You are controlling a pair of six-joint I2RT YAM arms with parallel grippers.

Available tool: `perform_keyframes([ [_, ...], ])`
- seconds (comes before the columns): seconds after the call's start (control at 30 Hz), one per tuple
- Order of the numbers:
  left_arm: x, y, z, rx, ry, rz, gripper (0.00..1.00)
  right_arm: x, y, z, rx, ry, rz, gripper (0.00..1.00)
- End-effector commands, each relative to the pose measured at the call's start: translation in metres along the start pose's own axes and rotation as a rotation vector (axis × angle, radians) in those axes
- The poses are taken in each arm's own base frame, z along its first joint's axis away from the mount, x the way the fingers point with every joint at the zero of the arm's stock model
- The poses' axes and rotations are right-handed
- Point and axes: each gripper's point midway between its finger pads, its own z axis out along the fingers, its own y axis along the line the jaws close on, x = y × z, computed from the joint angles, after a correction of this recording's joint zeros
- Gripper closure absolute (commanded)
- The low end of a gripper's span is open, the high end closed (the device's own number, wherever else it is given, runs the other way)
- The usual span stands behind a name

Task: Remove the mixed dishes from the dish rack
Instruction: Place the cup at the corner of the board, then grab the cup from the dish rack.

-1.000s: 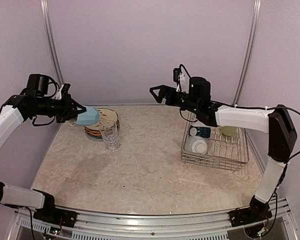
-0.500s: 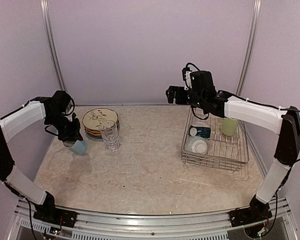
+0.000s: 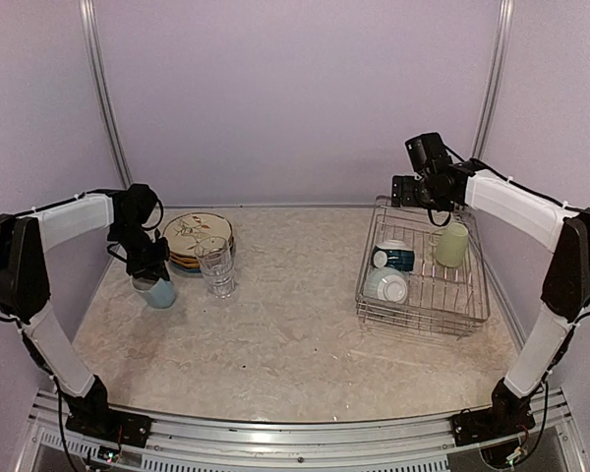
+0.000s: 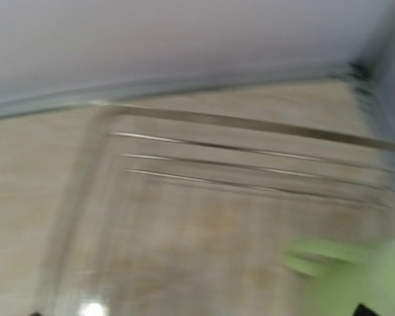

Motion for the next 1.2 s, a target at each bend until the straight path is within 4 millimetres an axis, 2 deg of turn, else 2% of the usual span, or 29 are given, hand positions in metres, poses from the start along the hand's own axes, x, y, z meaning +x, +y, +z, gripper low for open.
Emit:
perform_keyframes([
  [0.0,-0.011,-0.006,-0.005,0.006,-0.033,0.032,0.93,0.01,-0.058,0.009,0.19,0.083,-0.015,0.0],
  [0.13,-0.012,-0.008,-0.003,0.012,-0.027,0.036,0.85,0.013,-0.088,0.028,0.229,0.139,-0.002,0.0],
  [0.27,-0.01,-0.01,-0.003,0.025,-0.018,0.046,0.73,0.015,-0.102,0.043,0.242,0.175,-0.015,0.0],
  [0.37,-0.01,-0.014,-0.009,0.05,-0.033,0.059,0.61,0.022,-0.114,0.052,0.264,0.222,-0.026,0.0],
  [0.53,-0.009,-0.025,-0.022,0.11,-0.066,0.082,0.46,0.036,-0.128,0.066,0.243,0.282,-0.052,0.0],
  [0.8,-0.008,-0.032,-0.042,0.153,-0.113,0.115,0.32,0.061,-0.14,0.079,0.15,0.367,-0.102,0.0],
  [0.93,-0.007,-0.038,-0.058,0.198,-0.15,0.131,0.25,0.079,-0.144,0.09,0.124,0.423,-0.136,0.0],
  [1.17,-0.006,-0.046,-0.091,0.251,-0.243,0.154,0.19,0.093,-0.149,0.106,0.085,0.461,-0.166,0.0],
])
